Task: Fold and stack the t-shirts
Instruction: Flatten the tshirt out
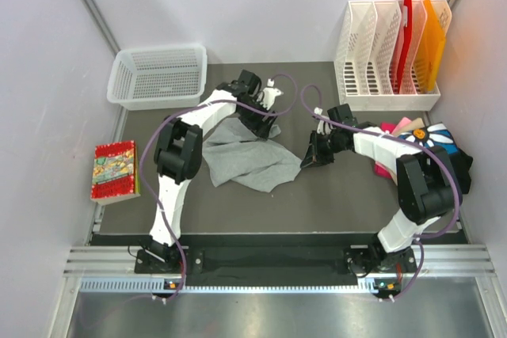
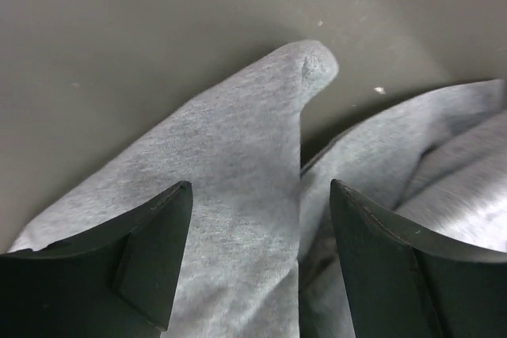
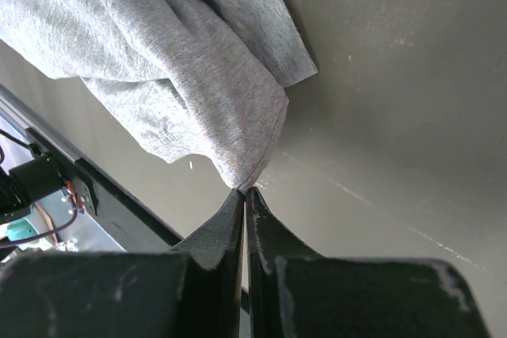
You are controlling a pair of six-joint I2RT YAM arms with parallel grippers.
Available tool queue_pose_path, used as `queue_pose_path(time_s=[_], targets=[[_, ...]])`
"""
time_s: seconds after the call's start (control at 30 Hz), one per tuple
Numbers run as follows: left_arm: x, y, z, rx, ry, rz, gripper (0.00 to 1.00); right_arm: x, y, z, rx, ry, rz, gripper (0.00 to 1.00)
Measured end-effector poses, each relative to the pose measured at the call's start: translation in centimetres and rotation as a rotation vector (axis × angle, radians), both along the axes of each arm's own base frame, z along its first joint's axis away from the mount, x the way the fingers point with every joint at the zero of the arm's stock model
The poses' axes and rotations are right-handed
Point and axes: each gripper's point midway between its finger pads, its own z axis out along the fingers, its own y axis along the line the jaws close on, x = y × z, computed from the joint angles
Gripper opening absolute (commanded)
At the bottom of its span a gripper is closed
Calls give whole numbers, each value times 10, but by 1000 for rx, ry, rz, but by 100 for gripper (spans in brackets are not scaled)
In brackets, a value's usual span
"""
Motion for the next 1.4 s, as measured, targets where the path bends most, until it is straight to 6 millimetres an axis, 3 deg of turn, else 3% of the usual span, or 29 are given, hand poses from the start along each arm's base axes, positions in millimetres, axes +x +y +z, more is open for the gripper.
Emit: queue_pose_path(time_s=[0.1,0.13,0.2,0.23,0.27,0.4,0.5,0.57,0.7,0.8,0.9,1.0,1.13,1.27,1.4], targets=[[-4,2,-17,36,12,2,69,0,0,0,3,1,1,0],[-4,3,-20,44,13,3,50,0,0,0,3,2,0,0],[-1,5,-22,57,-2,8,27,0,1,1,5,3,1,0],[1,5,-22,61,-11,10,7,-1,1,1,6,3,1,0],[2,6,-24,69,-16,10,0,-1,1,1,6,4,1,0],[11,13,-19,102,-38,28,0,0,1,2,6,1,3,0],[26,14,-1,111,-85,39,0,3,2,6,7,-4,3,0],[41,16,20,105,-133,53,0,8,3,12,10,-20,5,0],[84,31,88,66,-290,113,0,27,3,32,4,-82,4,0],[119,55,150,23,-448,193,0,54,-7,57,-15,-163,-28,0],[137,90,211,-5,-602,282,1,97,-31,96,-47,-287,-112,0],[136,117,262,-26,-706,341,0,141,-60,155,-65,-455,-206,0],[116,150,332,-57,-841,405,0,166,-88,225,-92,-634,-294,0],[86,183,375,-80,-904,460,0,149,-98,258,-97,-705,-328,0],[70,203,395,-102,-927,489,0,135,-98,268,-80,-727,-326,0]])
